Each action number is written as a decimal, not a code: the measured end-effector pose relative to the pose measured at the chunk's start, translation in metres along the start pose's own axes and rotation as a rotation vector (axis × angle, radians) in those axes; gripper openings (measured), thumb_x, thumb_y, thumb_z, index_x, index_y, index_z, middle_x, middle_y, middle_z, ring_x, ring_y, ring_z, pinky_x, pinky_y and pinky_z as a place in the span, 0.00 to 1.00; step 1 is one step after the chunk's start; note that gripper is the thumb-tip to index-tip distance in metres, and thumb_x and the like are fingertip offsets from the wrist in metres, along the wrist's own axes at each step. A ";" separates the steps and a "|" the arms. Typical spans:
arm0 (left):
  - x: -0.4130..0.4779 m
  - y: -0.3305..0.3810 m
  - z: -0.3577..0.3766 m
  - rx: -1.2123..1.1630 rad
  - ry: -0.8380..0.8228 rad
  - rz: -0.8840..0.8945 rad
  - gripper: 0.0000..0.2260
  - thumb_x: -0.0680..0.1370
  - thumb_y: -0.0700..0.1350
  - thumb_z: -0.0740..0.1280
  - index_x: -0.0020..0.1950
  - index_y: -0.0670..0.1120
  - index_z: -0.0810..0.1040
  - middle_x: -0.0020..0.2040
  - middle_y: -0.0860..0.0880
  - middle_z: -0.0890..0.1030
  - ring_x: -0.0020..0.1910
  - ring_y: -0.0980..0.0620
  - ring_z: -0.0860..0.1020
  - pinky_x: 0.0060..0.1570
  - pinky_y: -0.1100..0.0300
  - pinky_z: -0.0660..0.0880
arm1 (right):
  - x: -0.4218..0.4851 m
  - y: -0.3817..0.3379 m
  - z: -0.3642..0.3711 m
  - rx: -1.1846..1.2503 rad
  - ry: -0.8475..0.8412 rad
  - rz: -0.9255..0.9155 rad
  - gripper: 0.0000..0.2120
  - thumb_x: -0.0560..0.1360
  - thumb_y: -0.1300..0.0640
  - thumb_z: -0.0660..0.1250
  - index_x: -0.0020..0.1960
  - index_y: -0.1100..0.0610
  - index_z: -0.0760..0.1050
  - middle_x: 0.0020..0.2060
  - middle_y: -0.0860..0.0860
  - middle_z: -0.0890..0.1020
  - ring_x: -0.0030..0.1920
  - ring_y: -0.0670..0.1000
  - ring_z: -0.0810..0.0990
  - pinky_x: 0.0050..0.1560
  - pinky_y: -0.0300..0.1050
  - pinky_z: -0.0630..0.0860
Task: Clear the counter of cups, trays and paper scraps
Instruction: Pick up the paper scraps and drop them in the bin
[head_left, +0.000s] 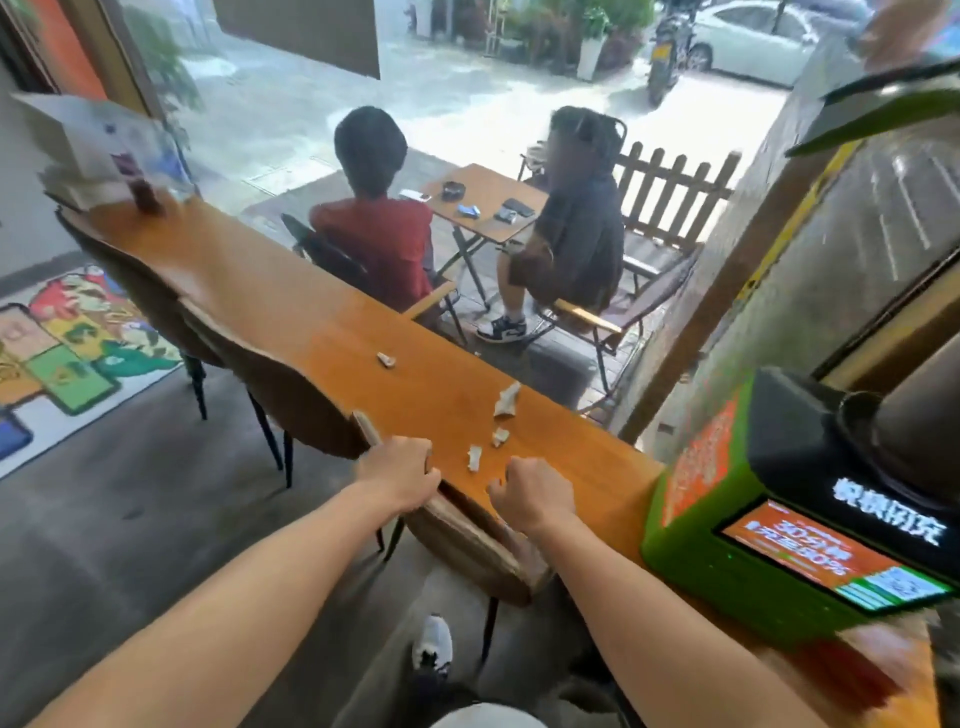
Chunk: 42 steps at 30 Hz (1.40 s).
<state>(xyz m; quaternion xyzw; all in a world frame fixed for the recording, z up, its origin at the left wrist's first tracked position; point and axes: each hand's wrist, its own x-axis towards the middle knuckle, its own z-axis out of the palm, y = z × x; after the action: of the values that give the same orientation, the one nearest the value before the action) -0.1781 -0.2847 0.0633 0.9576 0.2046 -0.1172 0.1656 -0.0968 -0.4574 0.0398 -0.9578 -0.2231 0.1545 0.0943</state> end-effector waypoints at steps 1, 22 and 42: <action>0.022 0.002 -0.004 0.013 -0.023 0.018 0.08 0.77 0.54 0.60 0.42 0.52 0.72 0.45 0.49 0.78 0.44 0.46 0.78 0.44 0.52 0.77 | 0.019 0.000 0.000 0.012 -0.006 0.017 0.16 0.75 0.44 0.60 0.50 0.55 0.78 0.50 0.55 0.83 0.49 0.60 0.82 0.39 0.48 0.71; 0.269 0.010 0.047 0.213 -0.435 0.434 0.04 0.77 0.51 0.63 0.46 0.52 0.75 0.50 0.48 0.81 0.47 0.45 0.79 0.39 0.55 0.73 | 0.155 -0.008 0.072 0.266 -0.163 0.484 0.11 0.78 0.48 0.61 0.56 0.52 0.75 0.53 0.53 0.80 0.51 0.57 0.80 0.47 0.51 0.77; 0.315 0.026 0.122 0.261 -0.467 0.892 0.07 0.80 0.40 0.64 0.55 0.45 0.81 0.54 0.45 0.76 0.50 0.46 0.77 0.44 0.57 0.74 | 0.179 -0.047 0.146 0.394 -0.001 0.702 0.09 0.79 0.57 0.64 0.59 0.50 0.74 0.54 0.51 0.73 0.54 0.54 0.72 0.42 0.49 0.77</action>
<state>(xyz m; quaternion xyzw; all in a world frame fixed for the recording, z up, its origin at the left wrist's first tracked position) 0.0939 -0.2408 -0.1340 0.9127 -0.2820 -0.2704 0.1201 -0.0118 -0.3181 -0.1306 -0.9394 0.1515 0.2175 0.2175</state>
